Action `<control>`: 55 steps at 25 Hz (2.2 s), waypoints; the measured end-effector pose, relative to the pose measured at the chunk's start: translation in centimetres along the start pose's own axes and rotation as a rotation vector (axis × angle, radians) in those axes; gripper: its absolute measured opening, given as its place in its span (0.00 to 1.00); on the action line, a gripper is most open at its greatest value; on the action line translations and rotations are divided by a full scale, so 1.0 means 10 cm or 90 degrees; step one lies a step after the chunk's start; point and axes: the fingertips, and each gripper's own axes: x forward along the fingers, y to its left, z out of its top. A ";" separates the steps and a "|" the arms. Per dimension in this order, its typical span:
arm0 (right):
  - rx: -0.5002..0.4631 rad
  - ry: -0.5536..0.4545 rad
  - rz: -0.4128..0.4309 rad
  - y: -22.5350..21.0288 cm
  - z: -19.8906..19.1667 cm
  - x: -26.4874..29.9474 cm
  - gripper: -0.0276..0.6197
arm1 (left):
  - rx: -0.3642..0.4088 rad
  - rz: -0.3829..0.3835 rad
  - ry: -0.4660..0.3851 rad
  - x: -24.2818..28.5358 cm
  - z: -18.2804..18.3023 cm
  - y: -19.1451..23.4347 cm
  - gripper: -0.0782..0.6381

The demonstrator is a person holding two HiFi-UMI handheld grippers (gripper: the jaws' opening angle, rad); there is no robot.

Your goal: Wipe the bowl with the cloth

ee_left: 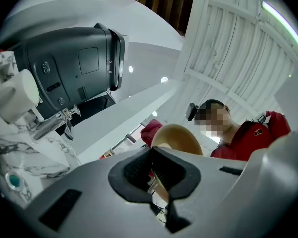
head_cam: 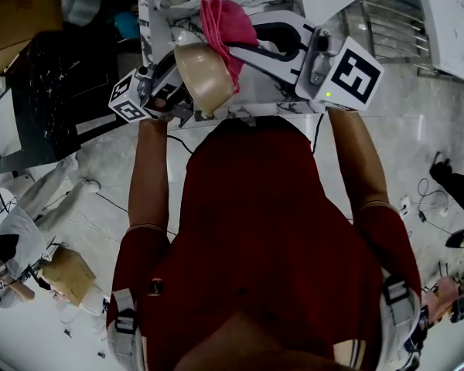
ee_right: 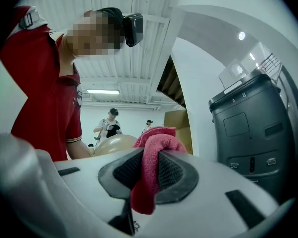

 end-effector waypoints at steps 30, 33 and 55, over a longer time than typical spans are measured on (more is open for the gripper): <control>0.031 0.082 0.050 0.15 -0.42 -0.22 0.13 | 0.020 0.098 -0.040 -0.06 0.09 0.34 0.13; 0.033 0.070 0.048 0.12 -0.38 -0.24 0.13 | 0.019 0.093 -0.016 -0.03 0.03 0.33 0.13; 0.034 0.099 -0.011 -0.06 -0.56 -0.14 0.13 | 0.018 0.046 -0.008 -0.02 0.04 0.20 0.13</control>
